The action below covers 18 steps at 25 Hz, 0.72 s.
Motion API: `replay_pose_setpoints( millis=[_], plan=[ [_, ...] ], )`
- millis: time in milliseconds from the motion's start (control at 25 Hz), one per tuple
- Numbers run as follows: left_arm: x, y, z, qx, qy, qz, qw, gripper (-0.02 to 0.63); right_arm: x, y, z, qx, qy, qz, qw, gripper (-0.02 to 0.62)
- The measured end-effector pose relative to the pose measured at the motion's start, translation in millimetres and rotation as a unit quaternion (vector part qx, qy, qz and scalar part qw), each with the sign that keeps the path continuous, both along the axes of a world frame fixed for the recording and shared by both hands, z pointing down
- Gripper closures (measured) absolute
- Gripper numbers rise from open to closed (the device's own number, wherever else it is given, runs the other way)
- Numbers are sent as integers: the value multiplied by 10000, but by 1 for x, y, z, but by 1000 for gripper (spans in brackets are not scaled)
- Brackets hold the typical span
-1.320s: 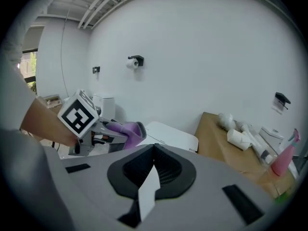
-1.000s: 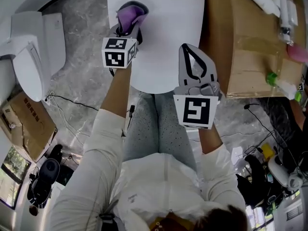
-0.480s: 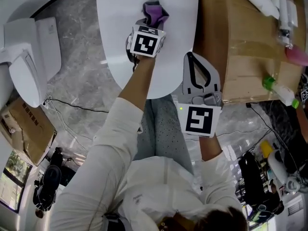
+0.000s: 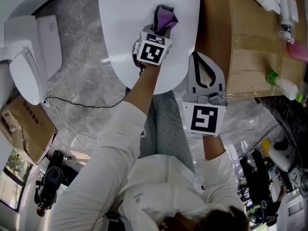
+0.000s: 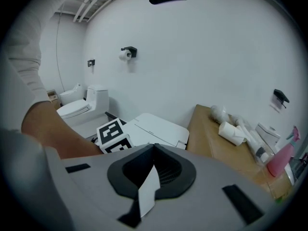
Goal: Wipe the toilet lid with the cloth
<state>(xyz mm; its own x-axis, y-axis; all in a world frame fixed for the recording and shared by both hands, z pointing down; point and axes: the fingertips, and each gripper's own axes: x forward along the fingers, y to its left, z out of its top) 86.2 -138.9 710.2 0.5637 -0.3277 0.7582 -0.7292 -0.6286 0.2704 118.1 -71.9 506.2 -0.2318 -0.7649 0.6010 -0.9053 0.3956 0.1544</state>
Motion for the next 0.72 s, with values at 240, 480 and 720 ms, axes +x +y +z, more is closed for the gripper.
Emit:
replay_pose_setpoints(
  millis=[240, 480, 720],
  plan=[
    [-130, 14, 6, 34, -570, -972, 9936, 557, -29, 9, 1, 43, -184, -230, 9996, 581],
    [-167, 45, 7, 56, -931, -1219, 9882, 557, -43, 21, -3, 70, -136, -342, 9993, 580],
    [-28, 90, 8, 16, -204, -141, 9997, 557, -13, 39, -4, 35, 111, -91, 9999, 580]
  ],
)
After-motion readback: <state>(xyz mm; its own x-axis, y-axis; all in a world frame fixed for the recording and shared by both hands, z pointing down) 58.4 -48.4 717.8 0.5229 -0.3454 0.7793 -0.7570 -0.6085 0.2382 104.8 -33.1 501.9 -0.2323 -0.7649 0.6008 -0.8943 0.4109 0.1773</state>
